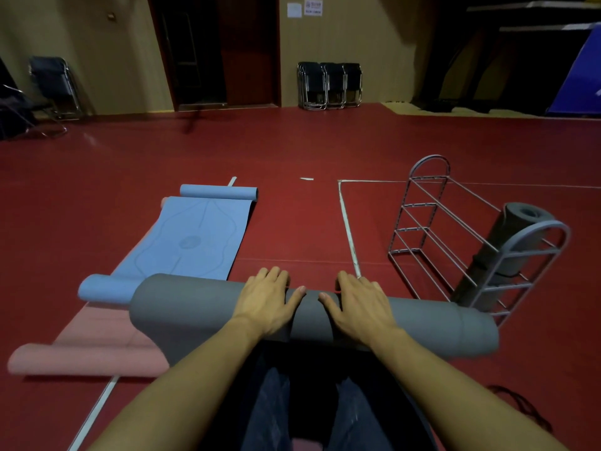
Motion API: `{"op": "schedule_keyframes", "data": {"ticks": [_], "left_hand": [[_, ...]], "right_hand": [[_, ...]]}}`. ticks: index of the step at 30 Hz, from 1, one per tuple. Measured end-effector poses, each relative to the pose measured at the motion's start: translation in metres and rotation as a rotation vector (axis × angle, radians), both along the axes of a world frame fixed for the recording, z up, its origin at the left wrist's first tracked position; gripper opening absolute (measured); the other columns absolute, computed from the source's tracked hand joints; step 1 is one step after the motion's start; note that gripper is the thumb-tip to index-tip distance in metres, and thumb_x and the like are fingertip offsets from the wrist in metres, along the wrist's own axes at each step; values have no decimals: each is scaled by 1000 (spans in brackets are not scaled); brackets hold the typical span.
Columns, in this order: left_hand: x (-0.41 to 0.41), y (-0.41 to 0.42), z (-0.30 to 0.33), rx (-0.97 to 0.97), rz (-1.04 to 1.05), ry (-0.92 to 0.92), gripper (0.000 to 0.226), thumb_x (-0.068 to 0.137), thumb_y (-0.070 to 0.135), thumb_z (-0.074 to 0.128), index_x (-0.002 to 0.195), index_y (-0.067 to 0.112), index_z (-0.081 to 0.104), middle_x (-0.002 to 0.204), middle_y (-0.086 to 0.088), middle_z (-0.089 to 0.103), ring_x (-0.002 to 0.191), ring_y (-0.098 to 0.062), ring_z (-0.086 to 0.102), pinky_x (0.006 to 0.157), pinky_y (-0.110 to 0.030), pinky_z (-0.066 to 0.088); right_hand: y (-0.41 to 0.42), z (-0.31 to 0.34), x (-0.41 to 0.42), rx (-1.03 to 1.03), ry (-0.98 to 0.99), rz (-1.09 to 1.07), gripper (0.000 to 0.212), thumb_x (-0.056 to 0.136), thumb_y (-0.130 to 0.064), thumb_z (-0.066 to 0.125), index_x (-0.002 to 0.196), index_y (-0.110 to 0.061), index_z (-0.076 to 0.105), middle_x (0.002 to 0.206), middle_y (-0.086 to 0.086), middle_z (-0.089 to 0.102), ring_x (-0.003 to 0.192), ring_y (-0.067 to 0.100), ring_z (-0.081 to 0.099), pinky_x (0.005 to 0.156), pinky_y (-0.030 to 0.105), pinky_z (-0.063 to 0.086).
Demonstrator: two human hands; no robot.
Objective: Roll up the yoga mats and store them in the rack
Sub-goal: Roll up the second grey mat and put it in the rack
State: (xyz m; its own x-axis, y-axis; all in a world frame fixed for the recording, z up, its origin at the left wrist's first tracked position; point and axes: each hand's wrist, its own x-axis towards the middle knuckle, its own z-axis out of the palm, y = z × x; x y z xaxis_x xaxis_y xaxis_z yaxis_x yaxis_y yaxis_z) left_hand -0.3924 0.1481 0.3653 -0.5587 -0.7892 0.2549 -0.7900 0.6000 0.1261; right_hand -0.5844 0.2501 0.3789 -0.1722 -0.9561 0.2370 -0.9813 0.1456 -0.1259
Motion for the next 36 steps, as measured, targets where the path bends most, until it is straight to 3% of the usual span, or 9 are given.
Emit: {"op": "schedule_keyframes", "data": {"ticks": [5,9,13,18,23,27,32,36], "left_hand": [[-3,-7,-4,34,17,21,44,101,65,29,92,25,45,92,7,49,94,-22,49,84,-39,39],[-9,-14,-2,88,40,-35,54,102,67,27,102,23,58,103,3,59,101,-23,53,90,-40,40],[-12,-17,-5,144,68,-64,65,102,69,22,119,22,63,117,2,62,113,-23,54,98,-42,38],[-17,-24,-10,131,80,-57,67,103,67,22,111,20,69,114,2,53,113,-21,48,100,-41,37],[-20,-31,-12,165,57,-91,63,103,66,23,112,20,66,114,0,58,110,-25,53,97,-41,39],[-20,-33,-17,189,52,-86,57,103,67,25,110,19,56,115,-3,63,107,-28,56,95,-42,38],[-17,-45,-15,342,26,-166,76,95,80,24,118,19,63,121,-3,63,117,-27,58,106,-44,36],[-9,-58,-20,448,-32,-187,92,84,92,27,133,23,63,123,-2,54,121,-24,48,106,-45,39]], "right_hand": [[-4,1,1,32,44,-11,38,103,-62,32,100,-25,41,105,2,65,97,29,60,86,43,37],[-8,-2,-2,108,9,-27,39,103,-63,29,100,-25,41,106,3,67,99,29,61,89,43,38],[-13,-11,-4,57,51,-50,49,104,-61,31,112,-21,57,113,2,59,107,26,52,91,40,38],[-21,-12,-7,89,62,-33,55,104,-62,27,115,-20,60,114,2,60,108,26,55,92,40,40],[-25,-13,-9,119,24,-12,63,97,-74,30,119,-19,51,113,4,64,103,28,61,90,42,42],[-29,-18,-13,144,18,9,67,89,-86,29,104,-22,43,108,4,66,99,28,63,89,43,42],[-43,-20,-24,288,-2,21,76,76,-97,31,100,-25,43,112,3,67,105,28,61,91,43,39],[-48,-24,-29,317,14,38,98,67,-103,30,115,-22,56,119,3,58,114,28,53,96,45,41]]}}
